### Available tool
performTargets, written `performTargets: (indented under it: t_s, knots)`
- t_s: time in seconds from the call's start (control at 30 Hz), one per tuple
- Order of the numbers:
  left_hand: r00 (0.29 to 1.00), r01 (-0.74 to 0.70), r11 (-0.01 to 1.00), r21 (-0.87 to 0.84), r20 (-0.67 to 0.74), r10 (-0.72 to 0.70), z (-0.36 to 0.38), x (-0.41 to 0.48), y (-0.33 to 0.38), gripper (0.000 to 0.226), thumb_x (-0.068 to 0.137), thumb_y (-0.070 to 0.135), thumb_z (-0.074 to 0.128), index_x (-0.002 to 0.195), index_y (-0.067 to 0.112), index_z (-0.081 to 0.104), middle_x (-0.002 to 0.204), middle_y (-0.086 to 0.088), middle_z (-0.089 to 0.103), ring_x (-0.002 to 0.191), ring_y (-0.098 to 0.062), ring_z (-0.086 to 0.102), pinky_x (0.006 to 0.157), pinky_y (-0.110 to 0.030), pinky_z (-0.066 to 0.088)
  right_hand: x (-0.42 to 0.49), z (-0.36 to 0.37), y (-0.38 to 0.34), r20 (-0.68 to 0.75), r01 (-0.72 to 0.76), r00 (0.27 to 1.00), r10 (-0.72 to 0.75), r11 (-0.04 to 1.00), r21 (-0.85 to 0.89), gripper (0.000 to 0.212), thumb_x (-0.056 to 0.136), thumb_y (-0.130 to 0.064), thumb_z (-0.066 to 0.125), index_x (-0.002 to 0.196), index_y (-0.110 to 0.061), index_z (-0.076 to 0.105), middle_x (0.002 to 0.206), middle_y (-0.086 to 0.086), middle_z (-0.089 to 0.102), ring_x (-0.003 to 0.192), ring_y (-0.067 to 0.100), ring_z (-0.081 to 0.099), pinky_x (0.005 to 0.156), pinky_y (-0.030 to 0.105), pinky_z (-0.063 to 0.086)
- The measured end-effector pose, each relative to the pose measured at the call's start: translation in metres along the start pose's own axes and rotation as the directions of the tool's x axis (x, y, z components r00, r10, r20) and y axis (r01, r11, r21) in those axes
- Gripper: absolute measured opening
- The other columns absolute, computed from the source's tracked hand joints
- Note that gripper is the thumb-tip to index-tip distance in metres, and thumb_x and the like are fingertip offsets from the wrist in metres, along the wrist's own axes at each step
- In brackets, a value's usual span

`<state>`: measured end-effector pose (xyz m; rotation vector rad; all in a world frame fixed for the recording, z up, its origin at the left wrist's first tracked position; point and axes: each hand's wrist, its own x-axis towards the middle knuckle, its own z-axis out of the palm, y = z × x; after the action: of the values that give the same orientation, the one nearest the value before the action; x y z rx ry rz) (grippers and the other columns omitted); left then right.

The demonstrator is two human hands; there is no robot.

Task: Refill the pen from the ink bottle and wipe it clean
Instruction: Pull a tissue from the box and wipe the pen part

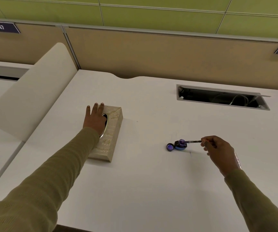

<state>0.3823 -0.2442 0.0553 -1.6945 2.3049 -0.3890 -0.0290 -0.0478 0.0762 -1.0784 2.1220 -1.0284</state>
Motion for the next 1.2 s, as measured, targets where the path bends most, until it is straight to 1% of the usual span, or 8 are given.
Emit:
performTargets:
  t_s: [0.2, 0.43, 0.57, 0.63, 0.77, 0.9, 1.07, 1.2]
  knots:
    - [0.994, 0.031, 0.958, -0.284, -0.09, -0.059, -0.004, -0.006, -0.009, 0.011, 0.084, 0.022, 0.066, 0.089, 0.015, 0.073, 0.156, -0.011, 0.033, 0.142, -0.032, 0.028, 0.116, -0.051, 0.018, -0.001, -0.001, 0.002, 0.0, 0.016, 1.0, -0.016, 1.0, -0.002, 0.012, 0.096, -0.017, 0.061, 0.097, -0.017, 0.073, 0.086, 0.0, 0.075, 0.079, 0.018, 0.069, 0.078, 0.039, 0.058]
    - [0.972, 0.059, 0.799, -0.599, -0.149, -0.184, -0.01, -0.018, -0.022, 0.006, 0.073, 0.015, 0.068, 0.075, 0.014, 0.063, 0.117, -0.005, 0.062, 0.104, -0.031, 0.056, 0.086, -0.042, 0.039, -0.003, -0.003, 0.002, 0.002, 0.027, 1.0, -0.027, 1.0, -0.004, 0.013, 0.096, -0.016, 0.06, 0.098, -0.015, 0.073, 0.086, 0.002, 0.075, 0.082, 0.021, 0.069, 0.077, 0.037, 0.057]
    - [0.921, 0.06, 0.554, -0.83, -0.169, -0.352, -0.024, -0.031, -0.023, 0.008, 0.076, 0.017, 0.056, 0.075, 0.01, 0.052, 0.081, -0.01, 0.061, 0.077, -0.028, 0.054, 0.075, -0.038, 0.042, -0.003, -0.003, 0.002, 0.005, 0.018, 1.0, -0.018, 1.0, 0.014, 0.013, 0.096, -0.014, 0.06, 0.099, -0.013, 0.073, 0.088, 0.004, 0.075, 0.082, 0.022, 0.069, 0.077, 0.04, 0.058]
    - [0.893, 0.077, 0.426, -0.901, -0.128, -0.432, -0.035, -0.033, -0.025, 0.01, 0.08, 0.012, 0.058, 0.077, 0.006, 0.05, 0.076, -0.017, 0.057, 0.068, -0.024, 0.049, 0.064, -0.03, 0.042, -0.003, -0.002, 0.001, 0.008, 0.014, 1.0, -0.014, 1.0, 0.027, 0.013, 0.096, -0.012, 0.059, 0.099, -0.012, 0.072, 0.088, 0.006, 0.075, 0.082, 0.023, 0.068, 0.073, 0.035, 0.057]
    - [0.818, 0.076, 0.313, -0.947, -0.121, -0.562, -0.057, -0.033, -0.031, 0.011, 0.082, 0.007, 0.059, 0.081, 0.0, 0.051, 0.072, -0.014, 0.05, 0.064, -0.021, 0.042, 0.051, -0.009, 0.034, -0.003, -0.002, 0.001, 0.015, 0.003, 1.0, -0.004, 0.998, 0.067, 0.013, 0.096, -0.011, 0.059, 0.1, -0.01, 0.072, 0.089, 0.008, 0.075, 0.079, 0.022, 0.067, 0.066, 0.028, 0.053]
    - [0.733, 0.075, 0.204, -0.976, -0.085, -0.675, -0.073, -0.033, -0.034, 0.005, 0.082, 0.012, 0.058, 0.085, 0.009, 0.055, 0.067, 0.0, 0.052, 0.068, -0.023, 0.05, 0.054, -0.009, 0.039, -0.002, -0.002, 0.005, 0.016, -0.01, 1.0, 0.008, 0.993, 0.118, 0.014, 0.097, -0.01, 0.059, 0.101, -0.007, 0.072, 0.089, 0.01, 0.075, 0.077, 0.023, 0.066, 0.063, 0.027, 0.051]
    - [0.732, 0.124, -0.015, -0.992, 0.102, -0.674, -0.075, -0.036, -0.031, 0.007, 0.082, 0.02, 0.062, 0.088, 0.022, 0.061, 0.083, -0.002, 0.068, 0.079, -0.021, 0.065, 0.076, -0.047, 0.06, 0.0, -0.002, 0.009, 0.023, -0.056, 0.998, 0.053, 0.978, 0.199, 0.015, 0.097, -0.009, 0.059, 0.103, -0.005, 0.072, 0.088, 0.012, 0.074, 0.08, 0.027, 0.066, 0.064, 0.029, 0.052]
    - [0.779, 0.195, -0.134, -0.972, 0.236, -0.581, -0.075, -0.047, -0.001, 0.004, 0.083, 0.02, 0.071, 0.079, 0.022, 0.068, 0.091, -0.003, 0.07, 0.087, -0.021, 0.064, 0.084, -0.04, 0.058, -0.001, -0.005, 0.013, 0.036, -0.142, 0.99, 0.138, 0.935, 0.325, 0.018, 0.097, -0.012, 0.06, 0.106, -0.001, 0.071, 0.097, 0.018, 0.074, 0.082, 0.026, 0.063, 0.068, 0.031, 0.053]
